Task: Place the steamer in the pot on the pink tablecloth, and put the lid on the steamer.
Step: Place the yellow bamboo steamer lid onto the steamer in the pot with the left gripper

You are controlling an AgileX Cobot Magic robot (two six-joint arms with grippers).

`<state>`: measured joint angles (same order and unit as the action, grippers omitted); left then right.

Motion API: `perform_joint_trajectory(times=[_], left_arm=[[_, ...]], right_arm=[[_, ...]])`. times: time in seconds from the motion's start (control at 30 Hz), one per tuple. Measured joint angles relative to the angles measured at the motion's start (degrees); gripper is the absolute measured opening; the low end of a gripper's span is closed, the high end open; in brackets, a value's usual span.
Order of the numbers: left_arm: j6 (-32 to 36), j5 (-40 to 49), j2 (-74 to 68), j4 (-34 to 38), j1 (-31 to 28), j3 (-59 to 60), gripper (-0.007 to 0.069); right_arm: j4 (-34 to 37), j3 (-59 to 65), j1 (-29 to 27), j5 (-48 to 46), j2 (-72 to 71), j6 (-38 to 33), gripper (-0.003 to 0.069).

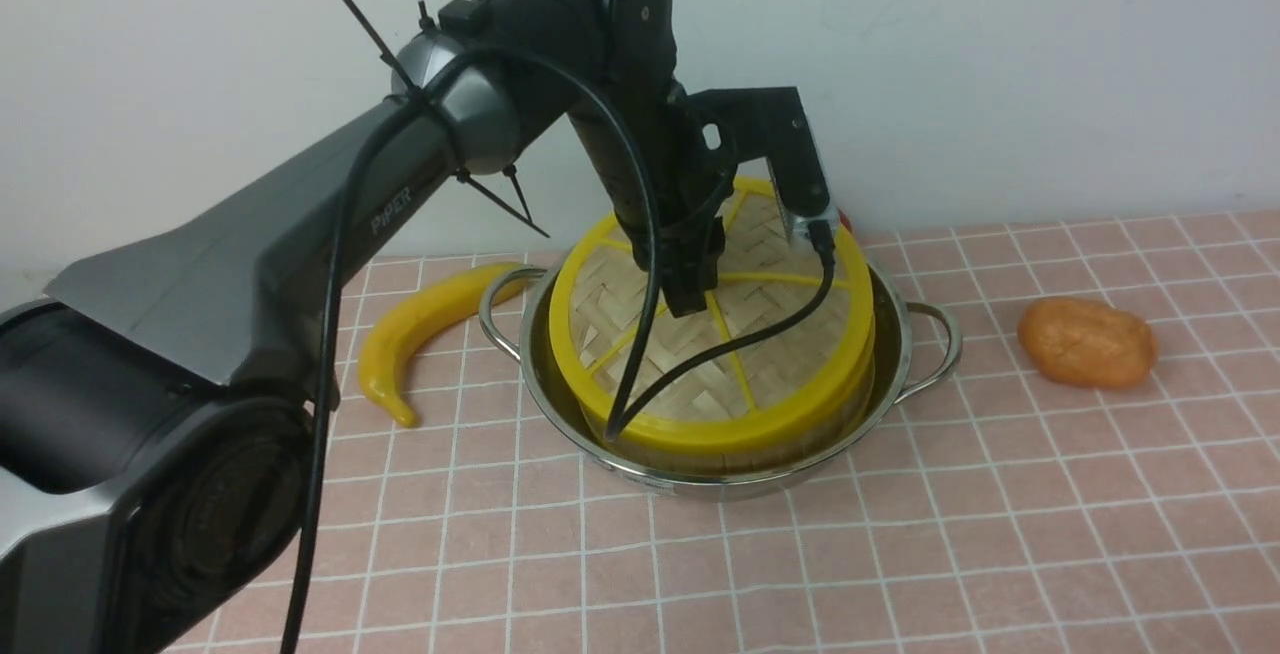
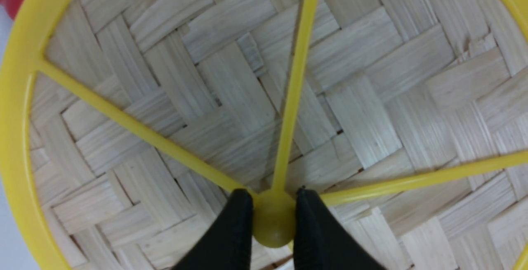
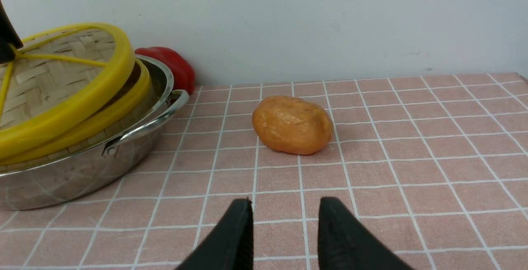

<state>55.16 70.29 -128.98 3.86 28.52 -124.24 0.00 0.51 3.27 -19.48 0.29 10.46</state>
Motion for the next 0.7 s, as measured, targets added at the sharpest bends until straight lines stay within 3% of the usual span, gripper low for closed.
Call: perform_joint_trajectory(times=[0.7], left_arm=[[2.8,-0.1,-0.2,0.9,0.0,0.0,0.0117]], right_arm=[[0.0,0.0,0.0,0.0,0.0,0.0,0.0243]])
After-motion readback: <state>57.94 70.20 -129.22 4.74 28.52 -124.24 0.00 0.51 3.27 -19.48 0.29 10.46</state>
